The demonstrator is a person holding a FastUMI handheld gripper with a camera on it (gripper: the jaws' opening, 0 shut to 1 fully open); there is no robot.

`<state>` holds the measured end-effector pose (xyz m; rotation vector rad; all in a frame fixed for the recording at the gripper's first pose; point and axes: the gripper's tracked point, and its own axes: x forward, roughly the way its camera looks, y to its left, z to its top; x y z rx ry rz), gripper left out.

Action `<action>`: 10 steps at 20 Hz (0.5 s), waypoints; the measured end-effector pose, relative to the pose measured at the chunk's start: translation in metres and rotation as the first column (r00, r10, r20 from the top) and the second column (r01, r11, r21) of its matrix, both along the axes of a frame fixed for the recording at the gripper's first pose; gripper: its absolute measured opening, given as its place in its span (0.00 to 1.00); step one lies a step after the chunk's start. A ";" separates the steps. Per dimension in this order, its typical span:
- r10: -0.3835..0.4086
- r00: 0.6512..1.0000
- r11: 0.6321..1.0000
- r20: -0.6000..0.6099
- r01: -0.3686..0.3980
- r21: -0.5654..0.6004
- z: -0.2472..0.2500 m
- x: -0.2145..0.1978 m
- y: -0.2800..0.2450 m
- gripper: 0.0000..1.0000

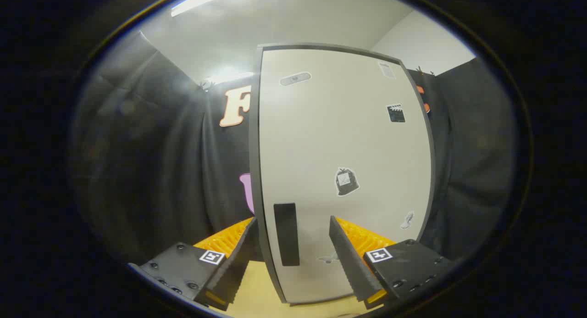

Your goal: Open the shoe cabinet door, grab the shoes and put them into the shoe cabinet, then close the shoe cabinet door.

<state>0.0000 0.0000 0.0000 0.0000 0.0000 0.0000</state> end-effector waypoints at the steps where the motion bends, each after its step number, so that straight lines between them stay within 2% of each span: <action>1: -0.004 1.000 1.000 -0.007 0.004 -0.006 -0.001 0.000 -0.001 0.96; 10: 0.002 1.000 1.000 -0.019 -0.002 -0.009 -0.004 0.005 0.001 0.96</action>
